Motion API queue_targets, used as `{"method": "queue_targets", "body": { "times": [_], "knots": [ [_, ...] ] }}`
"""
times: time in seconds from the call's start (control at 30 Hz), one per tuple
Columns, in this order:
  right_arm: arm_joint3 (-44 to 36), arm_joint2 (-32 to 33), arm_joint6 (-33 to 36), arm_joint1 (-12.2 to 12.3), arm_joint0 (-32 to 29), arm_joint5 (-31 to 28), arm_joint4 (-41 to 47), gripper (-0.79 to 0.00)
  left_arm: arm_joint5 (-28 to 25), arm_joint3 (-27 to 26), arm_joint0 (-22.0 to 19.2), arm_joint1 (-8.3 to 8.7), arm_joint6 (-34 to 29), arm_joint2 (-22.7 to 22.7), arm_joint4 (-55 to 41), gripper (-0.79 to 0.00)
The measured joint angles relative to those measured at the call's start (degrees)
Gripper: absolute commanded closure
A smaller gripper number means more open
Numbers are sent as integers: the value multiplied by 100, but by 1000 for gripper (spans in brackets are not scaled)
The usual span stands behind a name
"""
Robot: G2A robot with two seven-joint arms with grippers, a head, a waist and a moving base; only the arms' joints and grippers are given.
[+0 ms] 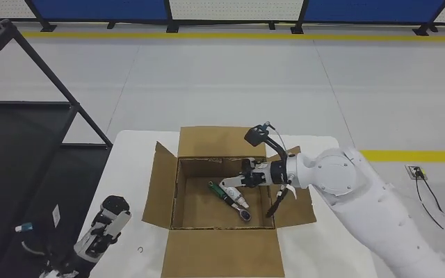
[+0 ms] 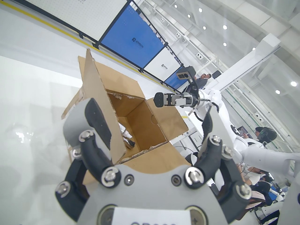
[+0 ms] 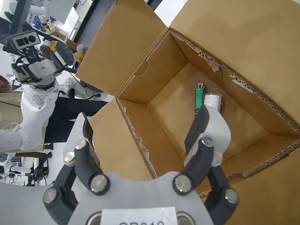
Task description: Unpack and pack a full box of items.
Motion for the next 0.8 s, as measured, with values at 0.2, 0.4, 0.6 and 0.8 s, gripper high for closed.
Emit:
{"method": "queue_targets", "body": {
  "times": [0.2,0.4,0.6,0.8],
  "knots": [
    [-4,5,5,2,-4,-10,-1,-785,-130,-129,86,35,-354,-427,-307,-785],
    [-68,-148,-213,-51,-62,211,3,-785,-117,-127,74,34,-338,-396,-300,-785],
    [-33,-1272,210,-363,484,772,-1334,-785,-53,187,-168,54,-285,-482,-695,-785],
    [855,-2234,522,-859,1072,1211,-1820,-785,-121,580,-241,88,-455,-949,-1429,-785]
  ]
}}
